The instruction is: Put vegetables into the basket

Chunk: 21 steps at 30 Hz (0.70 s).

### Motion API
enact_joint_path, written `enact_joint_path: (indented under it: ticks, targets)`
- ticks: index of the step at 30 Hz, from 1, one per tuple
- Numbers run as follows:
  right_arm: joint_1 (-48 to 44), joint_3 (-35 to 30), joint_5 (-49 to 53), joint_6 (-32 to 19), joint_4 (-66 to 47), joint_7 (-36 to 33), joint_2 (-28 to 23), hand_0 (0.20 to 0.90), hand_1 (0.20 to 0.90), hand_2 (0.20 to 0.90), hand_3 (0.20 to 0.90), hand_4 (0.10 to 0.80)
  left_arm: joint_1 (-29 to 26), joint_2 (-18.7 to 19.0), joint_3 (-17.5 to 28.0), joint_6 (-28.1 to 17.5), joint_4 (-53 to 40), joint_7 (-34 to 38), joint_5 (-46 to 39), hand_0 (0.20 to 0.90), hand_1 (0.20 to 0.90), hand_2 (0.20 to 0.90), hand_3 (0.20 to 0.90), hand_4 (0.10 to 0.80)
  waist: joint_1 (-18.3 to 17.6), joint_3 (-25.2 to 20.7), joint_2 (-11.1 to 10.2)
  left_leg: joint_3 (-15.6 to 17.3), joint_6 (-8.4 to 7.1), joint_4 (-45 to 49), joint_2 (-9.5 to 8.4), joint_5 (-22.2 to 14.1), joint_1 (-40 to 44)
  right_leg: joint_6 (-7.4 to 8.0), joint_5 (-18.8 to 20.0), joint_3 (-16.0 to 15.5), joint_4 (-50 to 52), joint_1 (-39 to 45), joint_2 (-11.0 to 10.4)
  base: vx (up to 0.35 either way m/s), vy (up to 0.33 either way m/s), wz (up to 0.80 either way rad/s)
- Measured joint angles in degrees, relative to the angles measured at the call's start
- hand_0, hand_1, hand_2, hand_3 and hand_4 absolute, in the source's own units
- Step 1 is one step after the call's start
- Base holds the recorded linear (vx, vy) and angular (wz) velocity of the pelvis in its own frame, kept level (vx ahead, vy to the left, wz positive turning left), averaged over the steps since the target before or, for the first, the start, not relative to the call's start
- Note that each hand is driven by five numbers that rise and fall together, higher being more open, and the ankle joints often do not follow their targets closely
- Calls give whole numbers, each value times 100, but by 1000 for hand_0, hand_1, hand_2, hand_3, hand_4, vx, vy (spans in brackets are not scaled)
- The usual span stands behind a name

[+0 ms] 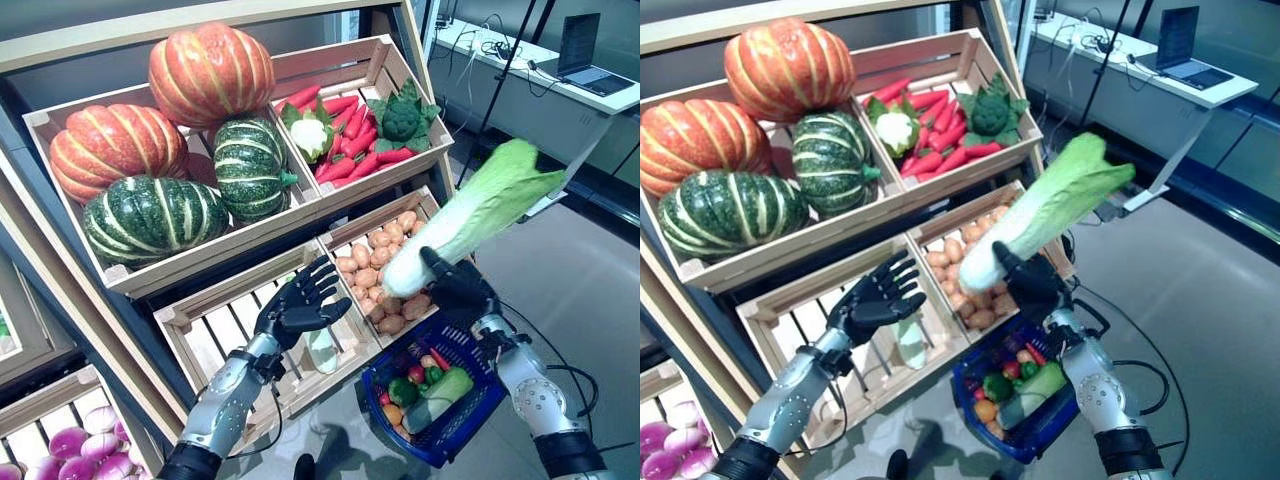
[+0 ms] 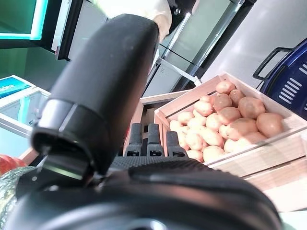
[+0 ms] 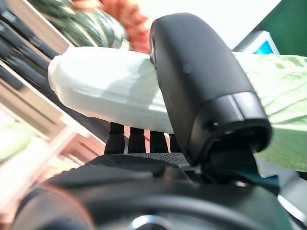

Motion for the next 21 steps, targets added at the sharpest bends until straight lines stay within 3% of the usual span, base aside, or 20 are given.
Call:
enact_joint_path:
  ticks: [9,14,16,21]
  targets:
    - [41,-315,703,-709,740,-538,311,300,300,300,300,400,11,1,40,0,0,55,-94,900,900,900,900,800,-42,9,-4,27,2,-1,1,-2,-27,4,3,27,0,-44,0,-18,-9,-1]
    - [21,-597,966,-1201,1285,-709,310,300,300,300,300,400,2,66,75,-12,-26,135,-155,900,900,900,900,800,-30,102,5,49,7,2,1,14,-223,6,64,72,5,-279,21,-200,-28,-7]
    - [-43,-637,1192,-1417,1530,-719,293,300,300,300,300,400,-72,103,63,-51,-46,170,-156,900,900,900,900,800,-31,271,35,52,7,57,-13,32,-391,6,65,96,135,-495,34,-352,-39,-6]
    - [-878,-795,1840,-1764,2396,-721,208,300,300,300,300,400,-859,222,51,-294,-47,288,-156,900,900,900,900,800,-40,1277,139,-1,1,557,13,46,-983,-45,44,179,620,-1052,52,-224,-72,3]
